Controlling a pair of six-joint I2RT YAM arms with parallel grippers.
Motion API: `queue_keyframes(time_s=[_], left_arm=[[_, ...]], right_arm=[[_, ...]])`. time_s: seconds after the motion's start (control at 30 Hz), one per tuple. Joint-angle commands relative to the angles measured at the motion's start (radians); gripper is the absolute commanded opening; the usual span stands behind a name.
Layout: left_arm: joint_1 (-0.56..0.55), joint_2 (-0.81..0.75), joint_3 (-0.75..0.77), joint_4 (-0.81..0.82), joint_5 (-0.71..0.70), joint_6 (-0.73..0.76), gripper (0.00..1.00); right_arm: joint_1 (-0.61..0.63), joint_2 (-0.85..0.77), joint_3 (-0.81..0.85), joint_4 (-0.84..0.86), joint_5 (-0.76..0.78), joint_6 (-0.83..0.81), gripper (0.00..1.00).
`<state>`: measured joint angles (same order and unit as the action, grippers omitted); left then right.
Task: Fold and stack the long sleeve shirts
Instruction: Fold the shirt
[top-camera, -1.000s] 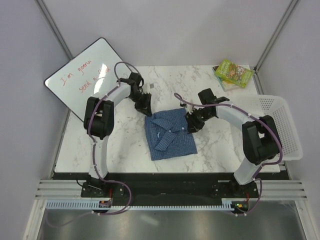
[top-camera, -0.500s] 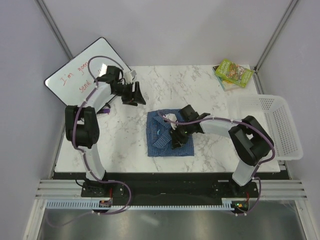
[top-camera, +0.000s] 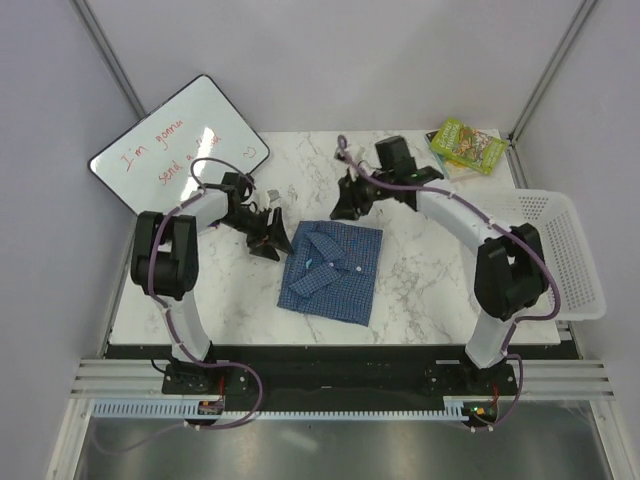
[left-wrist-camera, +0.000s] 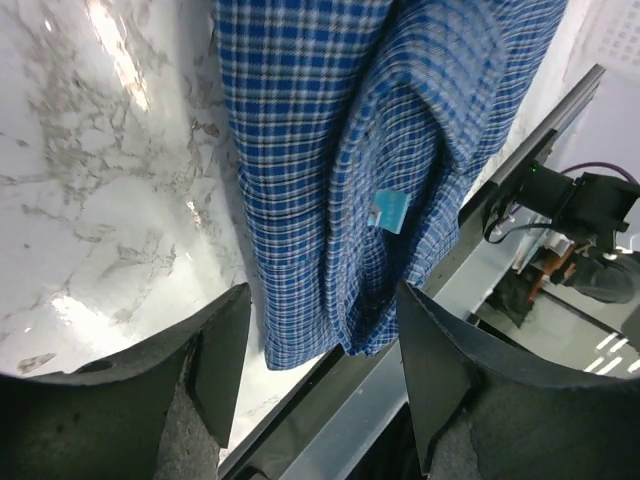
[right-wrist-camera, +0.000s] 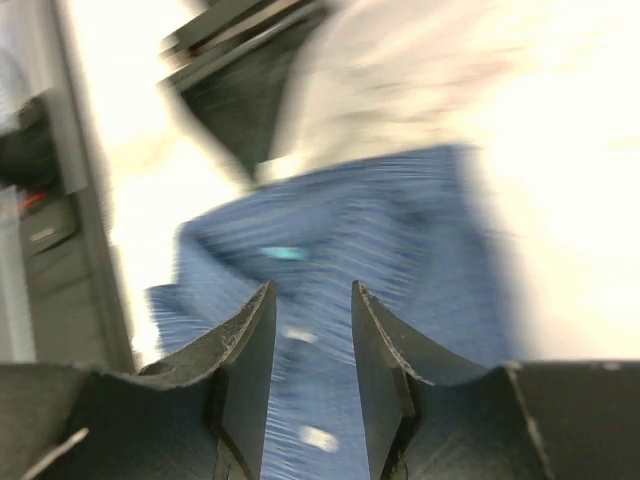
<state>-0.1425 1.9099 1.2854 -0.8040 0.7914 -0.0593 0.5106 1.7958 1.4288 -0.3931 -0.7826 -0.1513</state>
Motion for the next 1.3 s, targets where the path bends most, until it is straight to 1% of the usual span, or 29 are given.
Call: queue_keyframes(time_s=[0.0,0.03,0.1,0.13,0.17,0.2,0.23,0.3,0.33,0.37,0.43,0.5,0.57,0.6,0.63,0.67,0.7,0.73,0.8,0.83,0.9,1.0,1.03,1.07,1.1,1.13,1.17,1.27], left_arm=[[-0.026,0.063,-0.058,0.015,0.066,0.027,0.66],[-0.032,0.07,-0.067,0.028,0.068,0.026,0.63],[-0.049,0.081,-0.064,0.034,0.059,0.023,0.57],[-0.055,0.095,-0.054,0.034,0.057,0.023,0.5],[-0.058,0.1,-0.046,0.034,0.055,0.021,0.47],[-0.062,0.119,-0.017,0.022,0.043,0.033,0.37],[-0.062,0.129,-0.005,0.016,0.017,0.041,0.29],[-0.063,0.158,0.044,-0.006,-0.007,0.058,0.2],[-0.063,0.172,0.063,-0.011,-0.021,0.084,0.14],[-0.062,0.184,0.113,-0.02,-0.021,0.096,0.11],[-0.063,0.228,0.167,-0.038,-0.044,0.115,0.09],[-0.065,0.267,0.248,-0.047,-0.05,0.145,0.09],[-0.066,0.29,0.337,-0.07,-0.069,0.171,0.11],[-0.068,0.299,0.363,-0.078,-0.07,0.199,0.14],[-0.069,0.311,0.388,-0.099,-0.072,0.214,0.2],[-0.069,0.31,0.434,-0.104,-0.072,0.232,0.22],[-0.071,0.31,0.448,-0.104,-0.07,0.258,0.25],[-0.069,0.299,0.471,-0.107,-0.07,0.268,0.29],[-0.062,0.281,0.486,-0.107,-0.069,0.297,0.34],[-0.055,0.252,0.486,-0.106,-0.066,0.303,0.37],[-0.031,0.224,0.476,-0.106,-0.037,0.305,0.4],[-0.009,0.131,0.414,-0.106,-0.005,0.308,0.48],[-0.005,0.108,0.37,-0.107,0.006,0.306,0.54],[-0.005,0.056,0.342,-0.11,0.008,0.32,0.57],[0.0,0.034,0.313,-0.11,0.014,0.328,0.64],[-0.002,0.015,0.258,-0.109,0.009,0.331,0.66],[-0.002,-0.009,0.235,-0.109,0.011,0.332,0.68],[-0.002,-0.018,0.175,-0.118,0.002,0.351,0.68]], right_arm=[[-0.13,0.097,0.094,-0.15,0.077,-0.191,0.45],[-0.153,0.124,0.108,-0.142,0.098,-0.192,0.5],[-0.167,0.218,0.162,-0.136,0.146,-0.191,0.51],[-0.169,0.246,0.179,-0.136,0.151,-0.176,0.52],[-0.172,0.27,0.192,-0.138,0.146,-0.169,0.52],[-0.175,0.31,0.199,-0.141,0.126,-0.159,0.52],[-0.173,0.318,0.182,-0.139,0.12,-0.157,0.52],[-0.176,0.313,0.156,-0.138,0.109,-0.152,0.51],[-0.178,0.304,0.118,-0.138,0.1,-0.151,0.51],[-0.178,0.3,0.098,-0.141,0.098,-0.152,0.5],[-0.181,0.274,0.026,-0.153,0.091,-0.165,0.47],[-0.182,0.252,-0.043,-0.177,0.085,-0.185,0.43],[-0.185,0.197,-0.105,-0.202,0.047,-0.185,0.4],[-0.185,0.168,-0.184,-0.205,0.03,-0.168,0.4],[-0.184,0.107,-0.226,-0.199,0.008,-0.156,0.4],[-0.181,0.074,-0.264,-0.197,-0.025,-0.143,0.4],[-0.181,0.015,-0.333,-0.193,-0.043,-0.127,0.4],[-0.179,-0.013,-0.359,-0.193,-0.05,-0.102,0.41],[-0.181,-0.082,-0.393,-0.2,-0.026,-0.093,0.43],[-0.191,-0.102,-0.395,-0.199,-0.014,-0.093,0.46],[-0.21,-0.139,-0.372,-0.199,0.023,-0.093,0.47],[-0.241,-0.151,-0.322,-0.184,0.054,-0.065,0.54],[-0.242,-0.15,-0.308,-0.178,0.062,-0.057,0.57],[-0.242,-0.147,-0.295,-0.168,0.065,-0.042,0.59],[-0.242,-0.138,-0.272,-0.141,0.066,-0.031,0.6],[-0.241,-0.13,-0.263,-0.122,0.066,-0.015,0.61],[-0.241,-0.118,-0.249,-0.109,0.059,0.008,0.61],[-0.231,-0.046,-0.176,-0.096,0.057,0.012,0.6]])
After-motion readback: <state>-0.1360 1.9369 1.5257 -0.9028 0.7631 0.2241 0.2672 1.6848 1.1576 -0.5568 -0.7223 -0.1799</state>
